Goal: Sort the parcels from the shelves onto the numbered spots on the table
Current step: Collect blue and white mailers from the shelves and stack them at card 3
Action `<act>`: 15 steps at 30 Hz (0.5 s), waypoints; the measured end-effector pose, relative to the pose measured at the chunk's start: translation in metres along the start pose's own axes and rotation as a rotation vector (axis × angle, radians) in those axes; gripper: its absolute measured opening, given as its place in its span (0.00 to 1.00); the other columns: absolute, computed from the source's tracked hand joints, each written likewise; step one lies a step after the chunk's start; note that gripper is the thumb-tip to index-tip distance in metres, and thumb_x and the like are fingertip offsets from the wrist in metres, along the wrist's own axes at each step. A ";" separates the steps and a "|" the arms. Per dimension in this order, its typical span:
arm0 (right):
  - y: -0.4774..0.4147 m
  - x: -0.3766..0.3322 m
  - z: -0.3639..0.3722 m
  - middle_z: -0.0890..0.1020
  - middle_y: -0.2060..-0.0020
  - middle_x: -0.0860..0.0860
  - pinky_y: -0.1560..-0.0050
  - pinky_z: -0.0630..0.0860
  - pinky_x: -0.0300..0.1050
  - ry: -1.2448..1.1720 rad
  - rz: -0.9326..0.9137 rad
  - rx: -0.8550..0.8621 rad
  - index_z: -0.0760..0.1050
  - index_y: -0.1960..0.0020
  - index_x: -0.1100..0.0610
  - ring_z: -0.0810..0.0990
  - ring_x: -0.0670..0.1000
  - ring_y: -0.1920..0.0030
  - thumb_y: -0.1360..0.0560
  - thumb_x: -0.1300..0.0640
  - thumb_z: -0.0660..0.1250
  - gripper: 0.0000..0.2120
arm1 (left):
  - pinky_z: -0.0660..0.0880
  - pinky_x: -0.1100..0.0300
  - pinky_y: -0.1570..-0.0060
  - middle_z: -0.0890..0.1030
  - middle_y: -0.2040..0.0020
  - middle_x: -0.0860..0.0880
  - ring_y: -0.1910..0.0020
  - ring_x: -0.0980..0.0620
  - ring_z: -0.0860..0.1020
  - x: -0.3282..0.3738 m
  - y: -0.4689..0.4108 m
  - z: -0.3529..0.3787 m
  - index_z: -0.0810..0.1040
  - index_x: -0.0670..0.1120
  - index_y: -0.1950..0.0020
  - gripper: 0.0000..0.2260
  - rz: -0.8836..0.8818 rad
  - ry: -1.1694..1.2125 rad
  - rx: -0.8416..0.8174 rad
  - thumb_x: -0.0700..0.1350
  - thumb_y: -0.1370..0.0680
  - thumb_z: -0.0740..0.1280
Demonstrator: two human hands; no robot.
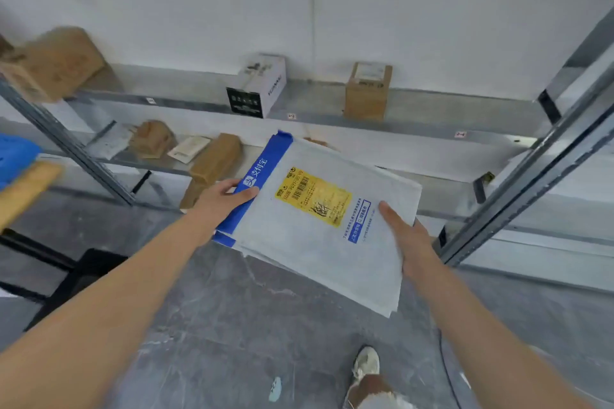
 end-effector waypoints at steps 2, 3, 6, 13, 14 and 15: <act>0.018 -0.015 0.029 0.85 0.50 0.54 0.57 0.82 0.55 -0.073 -0.019 -0.012 0.75 0.40 0.56 0.86 0.56 0.53 0.34 0.46 0.78 0.27 | 0.82 0.49 0.58 0.85 0.51 0.48 0.57 0.48 0.84 0.032 0.022 -0.030 0.80 0.51 0.43 0.13 0.048 0.114 -0.025 0.50 0.27 0.73; 0.026 -0.023 0.042 0.85 0.50 0.53 0.55 0.82 0.58 -0.114 -0.034 -0.018 0.75 0.40 0.55 0.85 0.57 0.52 0.35 0.45 0.79 0.29 | 0.81 0.54 0.64 0.85 0.50 0.47 0.60 0.50 0.84 0.047 0.032 -0.044 0.80 0.49 0.43 0.12 0.073 0.214 -0.028 0.48 0.26 0.71; 0.044 -0.052 0.087 0.85 0.49 0.53 0.46 0.79 0.61 -0.216 -0.132 -0.072 0.77 0.39 0.54 0.84 0.58 0.48 0.35 0.44 0.78 0.28 | 0.81 0.61 0.65 0.83 0.48 0.45 0.61 0.52 0.84 0.078 0.053 -0.076 0.80 0.44 0.45 0.09 0.171 0.573 0.024 0.44 0.24 0.68; 0.070 -0.099 0.194 0.85 0.47 0.52 0.53 0.82 0.56 -0.395 -0.172 -0.307 0.76 0.39 0.52 0.84 0.53 0.50 0.28 0.52 0.73 0.18 | 0.76 0.44 0.41 0.81 0.39 0.45 0.41 0.44 0.80 0.143 0.080 -0.040 0.75 0.44 0.34 0.17 0.341 0.627 -0.084 0.41 0.23 0.68; 0.071 -0.103 0.203 0.84 0.45 0.53 0.48 0.80 0.59 -0.347 -0.175 -0.380 0.76 0.39 0.53 0.83 0.54 0.47 0.27 0.53 0.72 0.18 | 0.73 0.42 0.38 0.81 0.40 0.44 0.41 0.43 0.79 0.149 0.081 -0.041 0.76 0.44 0.35 0.18 0.347 0.628 -0.062 0.43 0.24 0.70; 0.071 -0.109 0.207 0.83 0.44 0.54 0.46 0.80 0.58 -0.275 -0.194 -0.447 0.76 0.39 0.54 0.83 0.54 0.45 0.27 0.54 0.71 0.17 | 0.72 0.40 0.37 0.81 0.40 0.44 0.41 0.43 0.79 0.153 0.080 -0.045 0.76 0.44 0.35 0.19 0.355 0.630 -0.029 0.44 0.25 0.72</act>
Point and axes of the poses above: each hand's wrist, its own y-axis away from the middle knuckle, its own z-axis out of the palm, x = y × z, the point moved 7 cm from there along -y, towards the middle knuckle
